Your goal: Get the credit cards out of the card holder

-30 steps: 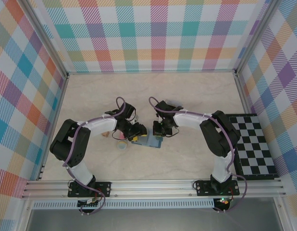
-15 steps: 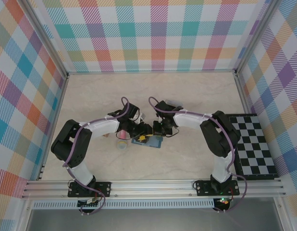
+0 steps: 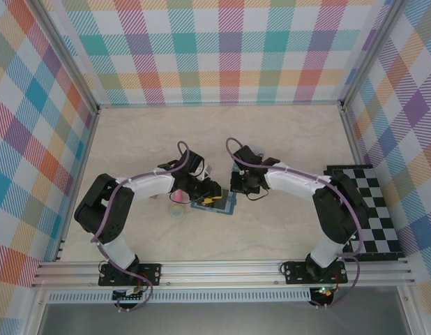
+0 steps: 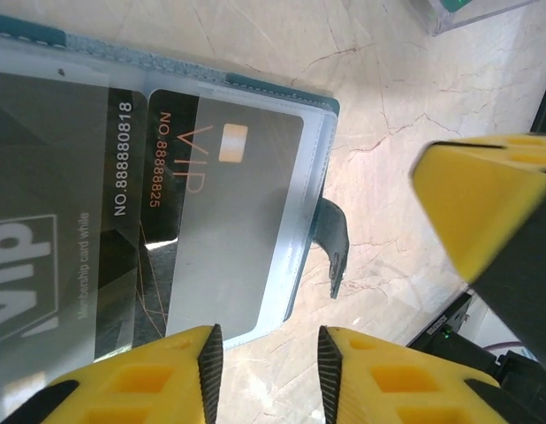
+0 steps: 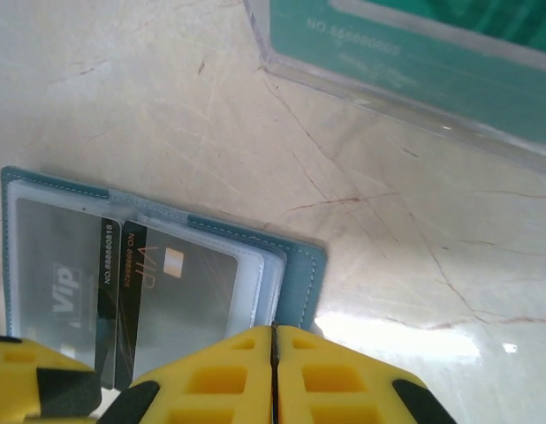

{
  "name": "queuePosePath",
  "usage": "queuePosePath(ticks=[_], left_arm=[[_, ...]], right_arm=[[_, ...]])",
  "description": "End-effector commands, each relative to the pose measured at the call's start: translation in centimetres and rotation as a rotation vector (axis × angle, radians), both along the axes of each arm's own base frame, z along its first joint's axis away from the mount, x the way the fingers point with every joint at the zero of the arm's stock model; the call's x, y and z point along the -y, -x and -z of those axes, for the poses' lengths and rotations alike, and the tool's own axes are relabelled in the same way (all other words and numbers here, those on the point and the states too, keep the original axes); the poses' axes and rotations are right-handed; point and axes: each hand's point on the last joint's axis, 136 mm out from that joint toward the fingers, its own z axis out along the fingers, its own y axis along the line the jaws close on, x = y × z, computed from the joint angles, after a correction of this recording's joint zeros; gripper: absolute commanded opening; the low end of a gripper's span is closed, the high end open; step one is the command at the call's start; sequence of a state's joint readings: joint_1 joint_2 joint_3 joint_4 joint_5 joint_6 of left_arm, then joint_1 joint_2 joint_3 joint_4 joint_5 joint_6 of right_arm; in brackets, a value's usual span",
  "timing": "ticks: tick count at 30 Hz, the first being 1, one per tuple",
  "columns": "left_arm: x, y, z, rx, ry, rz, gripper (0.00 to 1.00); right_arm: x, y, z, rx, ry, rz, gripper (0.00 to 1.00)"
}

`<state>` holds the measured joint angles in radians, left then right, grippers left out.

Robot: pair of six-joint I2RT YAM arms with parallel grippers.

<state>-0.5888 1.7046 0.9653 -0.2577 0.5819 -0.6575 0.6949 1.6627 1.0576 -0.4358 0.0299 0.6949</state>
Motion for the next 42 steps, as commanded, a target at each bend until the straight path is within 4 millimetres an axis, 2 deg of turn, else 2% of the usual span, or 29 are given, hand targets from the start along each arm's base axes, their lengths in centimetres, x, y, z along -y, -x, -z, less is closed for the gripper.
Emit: queuePosePath(ticks=[1, 4, 8, 13, 20, 26, 31, 37, 42], left_arm=[[-0.3, 0.2, 0.6, 0.006, -0.022, -0.008, 0.32], [-1.1, -0.6, 0.2, 0.021, -0.032, -0.055, 0.29], [-2.2, -1.1, 0.1, 0.036, -0.051, -0.090, 0.27], [-2.6, -1.0, 1.9, -0.010, -0.089, -0.113, 0.23], [-2.8, -1.2, 3.4, -0.028, -0.123, -0.123, 0.21], [-3.3, -0.9, 4.6, -0.050, -0.149, -0.125, 0.25], [-4.5, -0.4, 5.9, -0.077, -0.161, -0.158, 0.29], [-2.8, -0.1, 5.1, -0.098, -0.035, -0.121, 0.33], [-2.6, -0.2, 5.1, -0.105, -0.040, -0.099, 0.33]], right_arm=[[-0.4, -0.7, -2.0, 0.073, -0.044, -0.012, 0.10], [-2.6, 0.0, -2.4, 0.041, -0.110, -0.102, 0.10], [-5.0, 1.4, -1.4, -0.042, -0.140, -0.149, 0.10], [-6.0, 2.7, 0.3, -0.140, -0.130, -0.090, 0.09], [-5.2, 3.7, 3.1, -0.216, -0.068, -0.042, 0.08], [-3.7, 3.9, 4.7, -0.228, 0.019, -0.030, 0.08], [-2.8, 4.0, 6.2, -0.251, 0.061, -0.024, 0.09], [-2.9, 4.3, 6.9, -0.268, 0.057, -0.041, 0.09], [-3.2, 4.3, 6.9, -0.268, 0.035, -0.054, 0.09]])
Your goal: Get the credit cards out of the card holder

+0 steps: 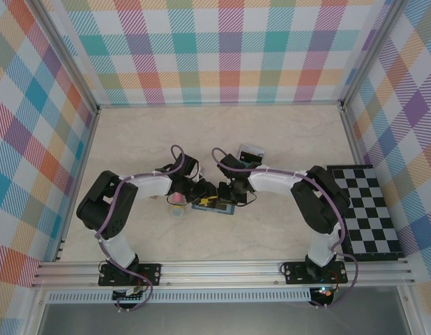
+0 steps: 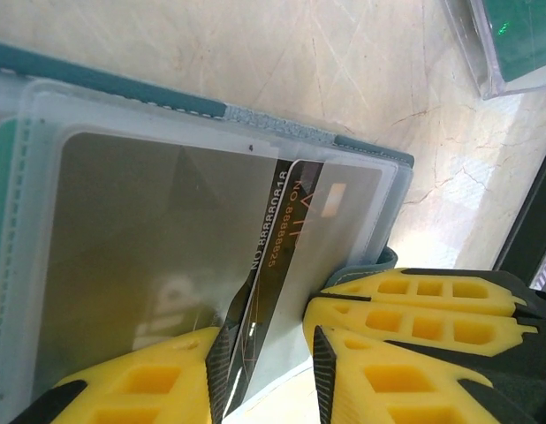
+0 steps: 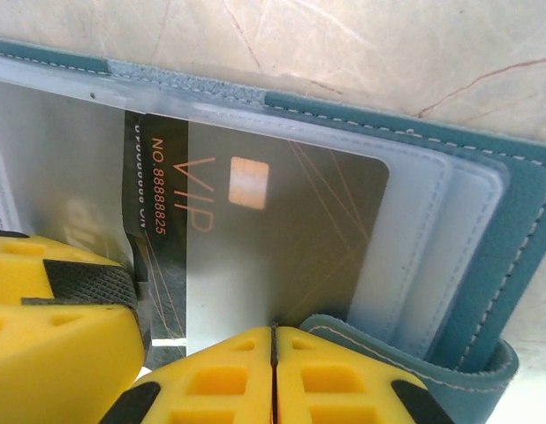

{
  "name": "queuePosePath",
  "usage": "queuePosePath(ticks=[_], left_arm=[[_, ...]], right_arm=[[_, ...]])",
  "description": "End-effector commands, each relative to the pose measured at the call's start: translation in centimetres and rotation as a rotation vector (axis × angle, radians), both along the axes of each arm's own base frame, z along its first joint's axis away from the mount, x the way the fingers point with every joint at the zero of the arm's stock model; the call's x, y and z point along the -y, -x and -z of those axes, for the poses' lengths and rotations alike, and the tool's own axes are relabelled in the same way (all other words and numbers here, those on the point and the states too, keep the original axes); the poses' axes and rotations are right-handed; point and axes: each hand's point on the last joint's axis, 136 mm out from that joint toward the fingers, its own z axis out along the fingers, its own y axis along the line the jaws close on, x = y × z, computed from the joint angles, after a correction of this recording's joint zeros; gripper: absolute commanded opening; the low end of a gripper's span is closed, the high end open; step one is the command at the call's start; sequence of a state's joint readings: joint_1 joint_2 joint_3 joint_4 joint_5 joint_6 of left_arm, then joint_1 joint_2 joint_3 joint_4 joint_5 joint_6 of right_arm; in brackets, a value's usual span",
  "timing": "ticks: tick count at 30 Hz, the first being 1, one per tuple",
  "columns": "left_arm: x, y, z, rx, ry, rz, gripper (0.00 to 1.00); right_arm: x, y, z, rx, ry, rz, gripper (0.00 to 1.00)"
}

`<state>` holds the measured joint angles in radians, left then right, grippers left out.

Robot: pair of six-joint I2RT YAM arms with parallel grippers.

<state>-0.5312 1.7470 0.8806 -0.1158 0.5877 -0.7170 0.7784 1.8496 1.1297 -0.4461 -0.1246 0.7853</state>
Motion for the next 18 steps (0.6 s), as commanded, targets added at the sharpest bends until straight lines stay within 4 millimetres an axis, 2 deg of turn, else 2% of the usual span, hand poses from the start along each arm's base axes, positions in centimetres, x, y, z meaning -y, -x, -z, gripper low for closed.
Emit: queuePosePath(ticks=[1, 7, 11, 17, 18], left_arm=[[-1.0, 1.0, 2.5, -0.078, -0.061, 0.002, 0.33], [-2.6, 0.9, 3.0, -0.068, -0.167, -0.012, 0.32], [-4.5, 1.2, 3.1, -0.064, -0.273, -0.023, 0.31], [-2.5, 1.1, 1.7, -0.050, -0.140, 0.013, 0.27], [-1.9, 0.5, 1.2, -0.022, -0.108, 0.016, 0.26]], right_arm=[[1.5, 0.7, 2.6, -0.046, 0.071, -0.004, 0.08], [2.0, 0.5, 2.5, -0.041, 0.085, 0.003, 0.08], [3.0, 0.3, 2.4, -0.024, 0.129, 0.010, 0.09], [2.2, 0.2, 2.1, -0.023, 0.086, -0.010, 0.09], [2.1, 0.3, 2.2, -0.028, 0.079, -0.010, 0.08]])
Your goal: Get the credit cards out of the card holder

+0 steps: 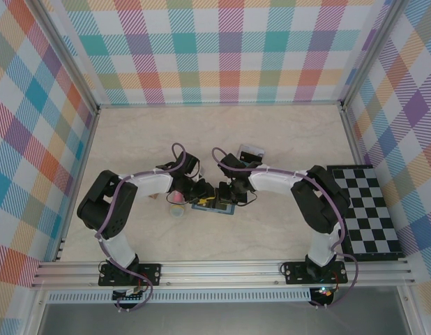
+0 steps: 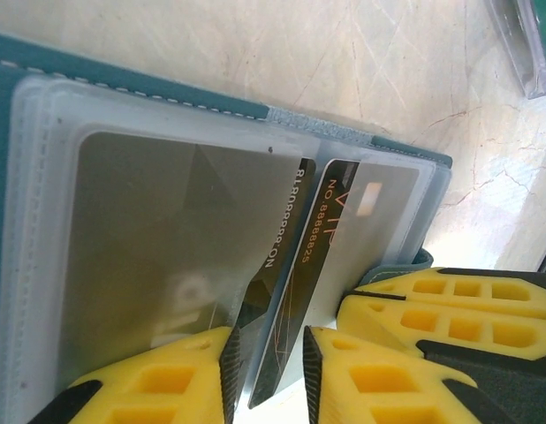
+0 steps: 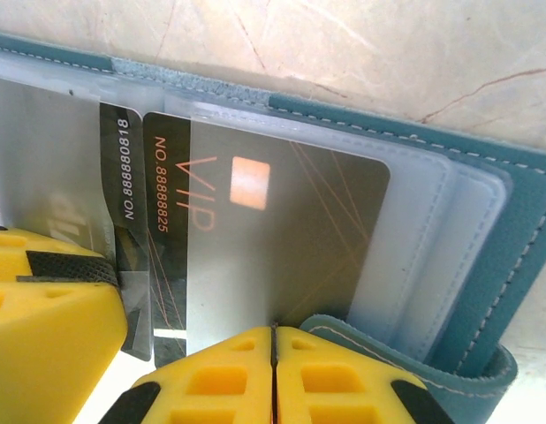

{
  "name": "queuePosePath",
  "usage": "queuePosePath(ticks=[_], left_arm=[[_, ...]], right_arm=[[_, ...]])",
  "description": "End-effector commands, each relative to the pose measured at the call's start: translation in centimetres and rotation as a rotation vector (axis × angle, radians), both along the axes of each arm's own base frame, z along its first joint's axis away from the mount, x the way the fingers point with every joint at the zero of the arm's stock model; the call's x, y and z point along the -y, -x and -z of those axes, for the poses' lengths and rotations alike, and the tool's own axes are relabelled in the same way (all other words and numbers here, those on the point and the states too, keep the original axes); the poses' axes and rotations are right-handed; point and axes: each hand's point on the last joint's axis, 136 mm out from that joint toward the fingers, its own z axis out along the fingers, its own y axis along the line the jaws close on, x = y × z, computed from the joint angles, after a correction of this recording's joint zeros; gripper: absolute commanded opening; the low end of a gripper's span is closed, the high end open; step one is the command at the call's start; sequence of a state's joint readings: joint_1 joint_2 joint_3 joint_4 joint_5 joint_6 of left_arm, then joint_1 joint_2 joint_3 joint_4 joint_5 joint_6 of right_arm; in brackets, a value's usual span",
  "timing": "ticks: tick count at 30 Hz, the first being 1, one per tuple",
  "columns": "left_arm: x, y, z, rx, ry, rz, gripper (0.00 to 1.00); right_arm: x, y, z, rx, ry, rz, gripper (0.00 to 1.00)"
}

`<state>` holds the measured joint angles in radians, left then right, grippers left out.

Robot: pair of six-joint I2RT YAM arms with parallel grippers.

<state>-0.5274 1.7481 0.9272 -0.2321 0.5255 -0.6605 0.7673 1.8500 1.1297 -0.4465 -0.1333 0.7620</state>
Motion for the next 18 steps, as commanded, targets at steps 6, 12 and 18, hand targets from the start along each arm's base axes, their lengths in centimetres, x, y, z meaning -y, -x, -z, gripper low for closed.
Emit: queuePosePath(ticks=[6, 12, 18], left_arm=[[0.4, 0.5, -1.0, 0.003, 0.072, 0.014, 0.23], [0.8, 1.3, -1.3, 0.013, 0.046, 0.030, 0.23], [0.9, 1.2, -0.6, 0.011, 0.006, 0.032, 0.23]], right_arm=[[2.0, 0.6, 2.6, -0.043, 0.078, 0.008, 0.08], [2.1, 0.6, 2.6, -0.043, 0.081, 0.010, 0.08], [2.2, 0.7, 2.7, -0.044, 0.086, 0.011, 0.08]])
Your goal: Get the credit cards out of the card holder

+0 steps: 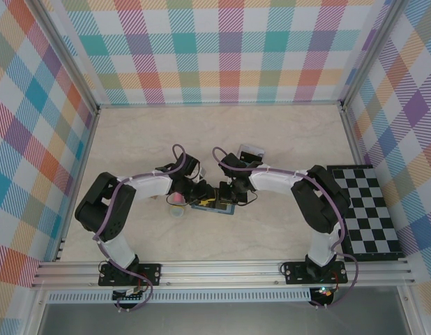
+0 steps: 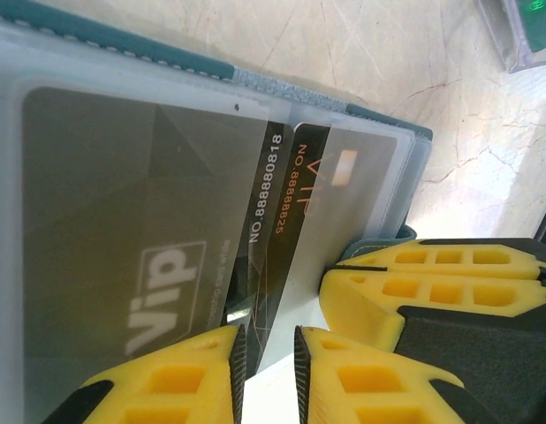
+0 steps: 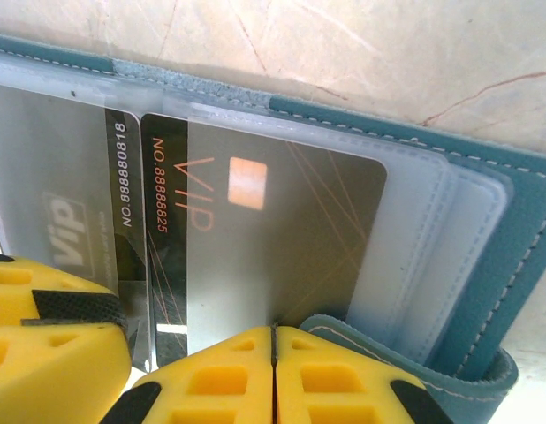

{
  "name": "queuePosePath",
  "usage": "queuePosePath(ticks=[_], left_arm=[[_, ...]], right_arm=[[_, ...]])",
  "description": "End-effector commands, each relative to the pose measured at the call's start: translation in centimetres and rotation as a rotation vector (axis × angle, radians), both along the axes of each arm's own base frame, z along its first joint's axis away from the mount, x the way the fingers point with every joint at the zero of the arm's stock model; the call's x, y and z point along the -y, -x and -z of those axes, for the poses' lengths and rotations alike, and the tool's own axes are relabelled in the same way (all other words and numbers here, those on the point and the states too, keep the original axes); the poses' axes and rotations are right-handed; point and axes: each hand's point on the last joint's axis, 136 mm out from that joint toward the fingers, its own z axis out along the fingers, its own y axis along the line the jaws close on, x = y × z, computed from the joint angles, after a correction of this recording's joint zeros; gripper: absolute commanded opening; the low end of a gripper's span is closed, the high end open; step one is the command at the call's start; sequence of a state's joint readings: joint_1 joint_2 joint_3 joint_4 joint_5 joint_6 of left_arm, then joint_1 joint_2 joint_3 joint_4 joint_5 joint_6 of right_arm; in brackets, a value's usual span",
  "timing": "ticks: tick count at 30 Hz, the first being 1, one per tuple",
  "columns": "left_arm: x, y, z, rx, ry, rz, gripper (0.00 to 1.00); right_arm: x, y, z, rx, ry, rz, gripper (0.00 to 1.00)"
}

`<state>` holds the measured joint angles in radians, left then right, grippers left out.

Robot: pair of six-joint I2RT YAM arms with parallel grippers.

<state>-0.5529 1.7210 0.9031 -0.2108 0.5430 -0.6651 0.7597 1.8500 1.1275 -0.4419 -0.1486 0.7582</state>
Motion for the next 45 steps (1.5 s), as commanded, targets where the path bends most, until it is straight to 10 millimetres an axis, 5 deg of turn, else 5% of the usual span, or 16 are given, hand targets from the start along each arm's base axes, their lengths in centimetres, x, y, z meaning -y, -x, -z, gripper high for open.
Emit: queuePosePath(ticks=[1, 23, 32, 41, 45], left_arm=[[0.2, 0.2, 0.2, -0.003, -0.019, 0.004, 0.23], [0.1, 0.9, 3.5, -0.079, -0.077, 0.026, 0.25], [0.7, 0.9, 3.3, -0.082, -0.043, 0.036, 0.23], [-3.9, 0.8, 3.2, -0.023, -0.294, -0.018, 0.23], [-2.4, 0.6, 1.1, 0.008, -0.194, -0.002, 0.23]], right_arm=[[2.2, 0.7, 2.7, -0.038, 0.098, 0.011, 0.08], [2.1, 1.0, 3.0, -0.052, 0.092, 0.007, 0.08], [2.1, 1.0, 3.1, -0.063, 0.071, 0.014, 0.08], [3.1, 0.7, 2.9, -0.040, 0.111, 0.015, 0.08], [2.4, 0.2, 1.7, -0.011, 0.080, 0.002, 0.08]])
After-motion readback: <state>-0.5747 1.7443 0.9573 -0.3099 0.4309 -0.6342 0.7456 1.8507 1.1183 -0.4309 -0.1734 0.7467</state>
